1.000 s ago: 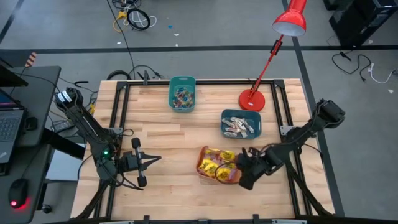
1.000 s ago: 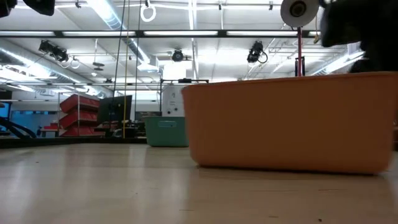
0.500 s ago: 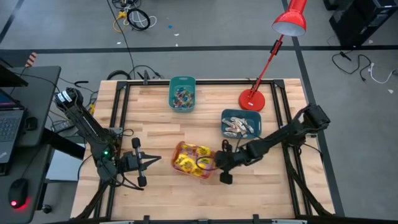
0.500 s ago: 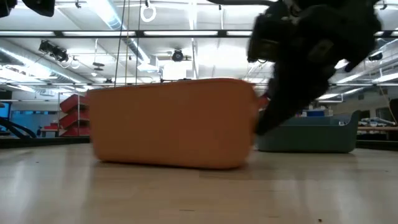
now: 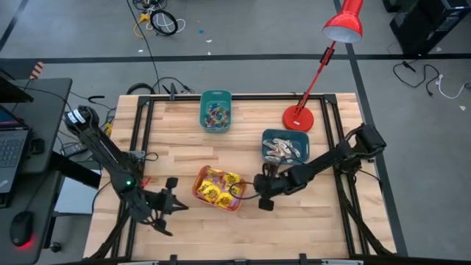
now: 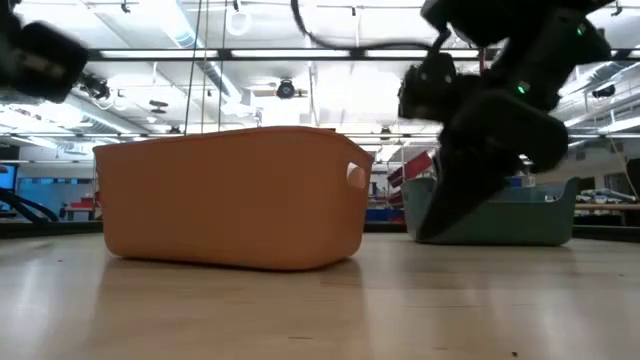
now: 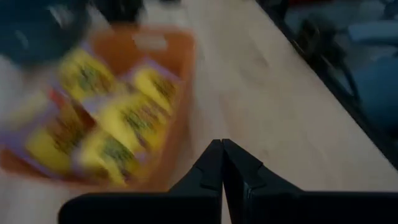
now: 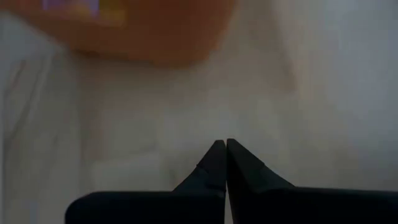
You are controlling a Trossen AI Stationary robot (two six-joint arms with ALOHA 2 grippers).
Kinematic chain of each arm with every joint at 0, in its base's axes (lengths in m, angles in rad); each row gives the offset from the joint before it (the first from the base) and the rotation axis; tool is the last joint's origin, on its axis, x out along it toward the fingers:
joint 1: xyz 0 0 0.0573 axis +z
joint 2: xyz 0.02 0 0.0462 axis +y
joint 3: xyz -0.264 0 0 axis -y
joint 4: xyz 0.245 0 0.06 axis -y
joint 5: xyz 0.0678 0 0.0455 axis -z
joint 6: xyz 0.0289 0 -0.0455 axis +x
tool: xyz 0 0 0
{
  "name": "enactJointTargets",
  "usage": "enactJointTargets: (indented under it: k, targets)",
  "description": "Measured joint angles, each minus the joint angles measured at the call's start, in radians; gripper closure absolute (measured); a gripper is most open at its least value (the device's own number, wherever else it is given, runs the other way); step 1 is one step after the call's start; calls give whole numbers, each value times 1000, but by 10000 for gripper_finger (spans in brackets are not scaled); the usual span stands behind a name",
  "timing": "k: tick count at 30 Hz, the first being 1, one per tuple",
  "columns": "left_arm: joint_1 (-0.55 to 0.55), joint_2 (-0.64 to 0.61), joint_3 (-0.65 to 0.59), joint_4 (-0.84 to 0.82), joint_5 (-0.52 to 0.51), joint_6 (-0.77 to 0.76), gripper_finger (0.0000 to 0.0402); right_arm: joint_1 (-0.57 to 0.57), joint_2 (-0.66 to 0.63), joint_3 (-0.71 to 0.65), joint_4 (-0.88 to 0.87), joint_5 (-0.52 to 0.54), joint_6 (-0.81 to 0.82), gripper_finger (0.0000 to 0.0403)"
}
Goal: Sort candy
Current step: Move the orange bin to the left side of the green bin
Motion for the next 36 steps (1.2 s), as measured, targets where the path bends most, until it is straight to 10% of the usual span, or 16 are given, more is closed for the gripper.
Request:
enactJointTargets:
  k: [14,36]
  targets:
    - [108,214,0,-29,26,49,400,-94,-41,1,168,109,-223,403]
    - [280,232,0,-130,-287,-61,401,-29,-33,1,239,55,-182,403]
